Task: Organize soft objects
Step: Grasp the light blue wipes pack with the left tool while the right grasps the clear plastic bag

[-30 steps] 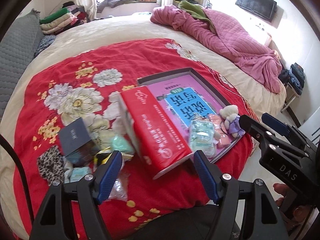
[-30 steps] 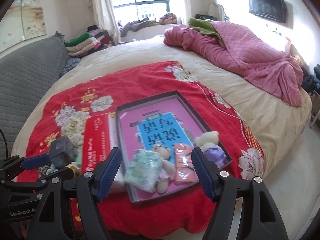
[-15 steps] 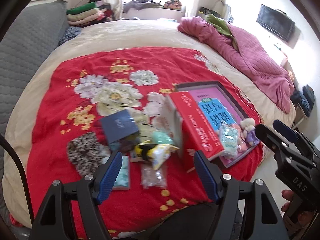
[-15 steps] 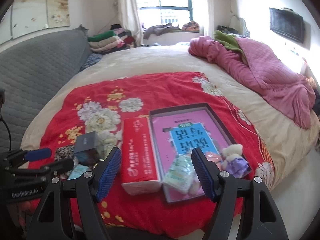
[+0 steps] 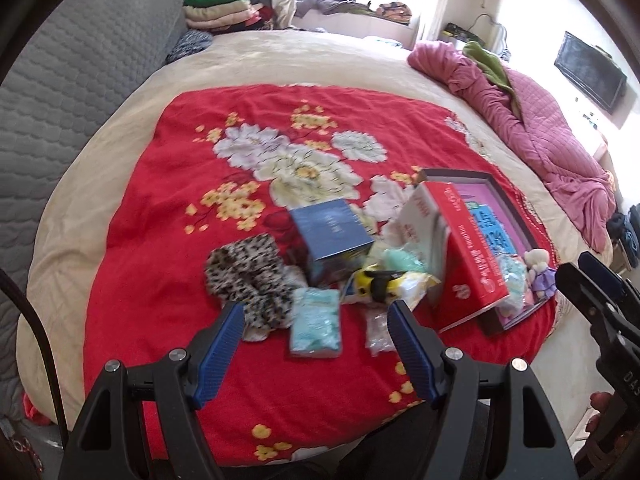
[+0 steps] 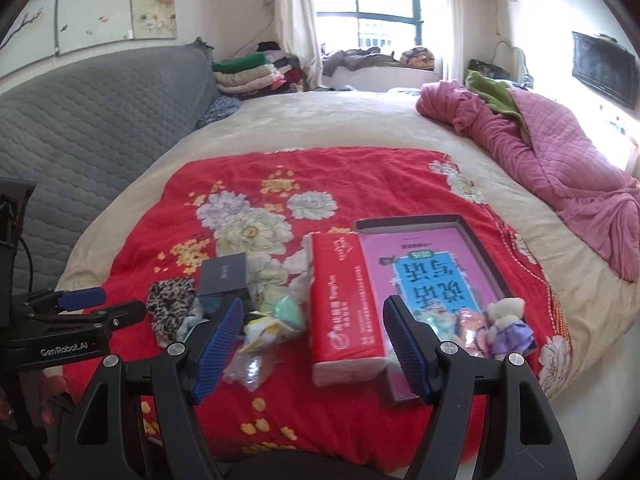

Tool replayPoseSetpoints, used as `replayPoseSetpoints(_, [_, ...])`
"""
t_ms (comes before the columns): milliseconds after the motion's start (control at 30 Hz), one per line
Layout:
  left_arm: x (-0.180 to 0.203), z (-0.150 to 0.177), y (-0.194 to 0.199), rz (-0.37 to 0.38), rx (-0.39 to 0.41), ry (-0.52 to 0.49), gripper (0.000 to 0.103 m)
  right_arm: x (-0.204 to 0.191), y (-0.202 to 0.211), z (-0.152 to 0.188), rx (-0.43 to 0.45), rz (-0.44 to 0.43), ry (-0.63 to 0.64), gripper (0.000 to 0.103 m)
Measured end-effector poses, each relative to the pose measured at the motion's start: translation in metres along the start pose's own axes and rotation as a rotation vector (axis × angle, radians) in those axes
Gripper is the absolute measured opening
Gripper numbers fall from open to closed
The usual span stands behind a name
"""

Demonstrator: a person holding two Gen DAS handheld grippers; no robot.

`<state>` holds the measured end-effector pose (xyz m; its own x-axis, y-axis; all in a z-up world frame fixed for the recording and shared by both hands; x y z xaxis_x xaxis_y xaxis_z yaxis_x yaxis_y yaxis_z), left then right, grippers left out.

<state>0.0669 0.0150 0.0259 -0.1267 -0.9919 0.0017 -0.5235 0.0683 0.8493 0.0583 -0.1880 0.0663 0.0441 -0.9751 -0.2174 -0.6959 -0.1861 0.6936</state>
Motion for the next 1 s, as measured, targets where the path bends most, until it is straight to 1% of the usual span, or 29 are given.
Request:
replayPoseSetpoints(233, [-0.016, 0.016, -0.008, 0.008, -0.022, 0.031, 0.073, -0.019, -0.012, 0.012, -0.035, -0.019, 0.021, 0.074])
replayPoseSetpoints(367, [-0.019, 0.025, -0.017, 0.015, -0.046, 0.033, 0.073, -0.026, -0.026, 0.024, -0.084, -0.032, 0.012, 0.074])
replayPoseSetpoints(600, [-0.015, 0.042, -0.045, 0.028, -0.111, 0.022, 0.073, -0.028, -0.048, 0.047, -0.159, -0.034, 0.008, 0.074])
replayPoseSetpoints(767, [-0.009, 0.048, -0.072, 0.07, -0.174, 0.022, 0.073, -0.031, -0.068, 0.07, -0.234, -0.024, 0.02, 0.074])
replayPoseSetpoints(1000, [-0.006, 0.043, -0.105, 0.107, -0.235, 0.028, 0.073, -0.034, -0.095, 0.092, -0.308, -0.003, 0.048, 0.074])
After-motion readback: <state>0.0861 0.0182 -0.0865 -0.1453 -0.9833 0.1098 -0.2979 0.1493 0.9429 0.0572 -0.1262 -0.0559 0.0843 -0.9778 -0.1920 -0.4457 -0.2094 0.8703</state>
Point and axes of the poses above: each gripper's, at about its wrist camera, not at the fingertips, and y roughly against the way its jaws point, x to its right, z to its underside, the point moved 1 cm from there along -y, roughly the way its jaws point, and after that the axes turned 12 degrees about -y, right-handed, at the moved point
